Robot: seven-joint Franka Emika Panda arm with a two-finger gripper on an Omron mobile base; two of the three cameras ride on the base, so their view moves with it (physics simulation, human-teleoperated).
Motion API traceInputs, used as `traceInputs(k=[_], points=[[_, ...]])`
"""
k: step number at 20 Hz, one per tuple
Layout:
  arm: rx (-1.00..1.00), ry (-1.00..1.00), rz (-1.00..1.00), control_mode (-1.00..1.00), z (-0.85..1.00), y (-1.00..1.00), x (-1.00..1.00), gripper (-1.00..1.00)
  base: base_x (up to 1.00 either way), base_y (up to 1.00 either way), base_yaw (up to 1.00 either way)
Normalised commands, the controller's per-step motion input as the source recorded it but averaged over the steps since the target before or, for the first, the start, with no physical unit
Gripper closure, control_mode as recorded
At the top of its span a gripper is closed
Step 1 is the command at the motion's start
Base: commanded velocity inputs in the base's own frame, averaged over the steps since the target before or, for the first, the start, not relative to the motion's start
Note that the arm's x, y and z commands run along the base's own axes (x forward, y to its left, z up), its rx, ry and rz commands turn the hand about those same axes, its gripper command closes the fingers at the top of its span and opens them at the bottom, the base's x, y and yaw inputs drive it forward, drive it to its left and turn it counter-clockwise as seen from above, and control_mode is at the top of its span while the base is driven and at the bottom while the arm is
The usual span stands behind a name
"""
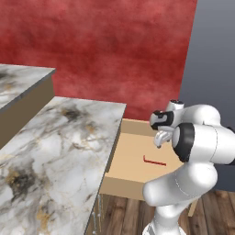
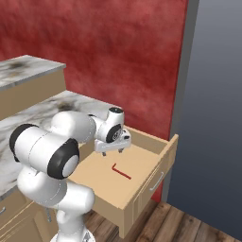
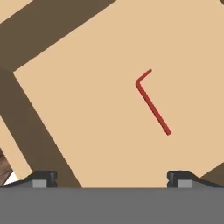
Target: Take a straw from the drawer in front and place it inside the glass cup on the dining counter.
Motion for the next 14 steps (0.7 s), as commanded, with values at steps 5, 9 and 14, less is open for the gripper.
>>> traceInputs(k=[5,9,14], points=[[-0.04,-0.09,0.05,-1.0,-0.1,0.01,0.02,-1.0,0.0,0.0,0.0],[-0.03,-0.04,0.05,-1.0,-0.06,0.03,0.02,-1.0,0.0,0.0,0.0],[-0.02,0.0,0.05,-1.0,0.0,0.01,0.06,-1.0,0.0,0.0,0.0]])
